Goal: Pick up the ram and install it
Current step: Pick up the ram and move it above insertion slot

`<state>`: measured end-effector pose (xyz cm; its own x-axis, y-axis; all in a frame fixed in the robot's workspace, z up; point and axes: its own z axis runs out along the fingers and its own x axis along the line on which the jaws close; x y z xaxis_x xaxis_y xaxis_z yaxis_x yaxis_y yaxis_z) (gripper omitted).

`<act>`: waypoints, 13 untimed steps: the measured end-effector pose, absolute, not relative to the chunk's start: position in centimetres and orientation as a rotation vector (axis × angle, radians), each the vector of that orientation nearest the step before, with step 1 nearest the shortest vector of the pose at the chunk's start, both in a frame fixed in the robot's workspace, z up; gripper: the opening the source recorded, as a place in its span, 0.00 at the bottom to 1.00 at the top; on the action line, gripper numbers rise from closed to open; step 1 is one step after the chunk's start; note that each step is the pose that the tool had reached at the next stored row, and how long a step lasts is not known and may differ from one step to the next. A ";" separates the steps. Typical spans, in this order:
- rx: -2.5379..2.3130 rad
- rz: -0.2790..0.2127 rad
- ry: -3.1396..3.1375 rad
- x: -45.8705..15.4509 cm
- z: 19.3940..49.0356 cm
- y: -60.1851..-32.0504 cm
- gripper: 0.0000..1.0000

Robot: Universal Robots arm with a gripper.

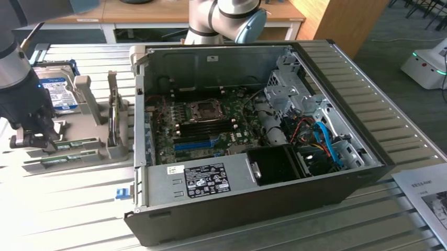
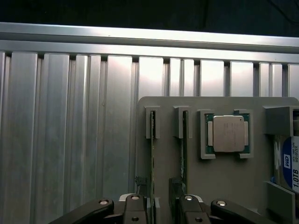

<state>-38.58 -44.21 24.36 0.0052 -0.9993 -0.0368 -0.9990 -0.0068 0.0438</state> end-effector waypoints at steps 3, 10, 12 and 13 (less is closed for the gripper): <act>2.224 -0.089 -2.210 -38.6 24.3 -44.2 0.32; 2.224 -0.089 -2.210 -38.6 24.3 -44.2 0.32; 2.224 -0.089 -2.210 -38.6 24.2 -44.2 0.32; 2.224 -0.089 -2.210 -38.6 24.2 -44.2 0.32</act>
<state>-38.58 -44.21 24.19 0.0053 -0.9993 -0.0369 -0.9990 -0.0069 0.0437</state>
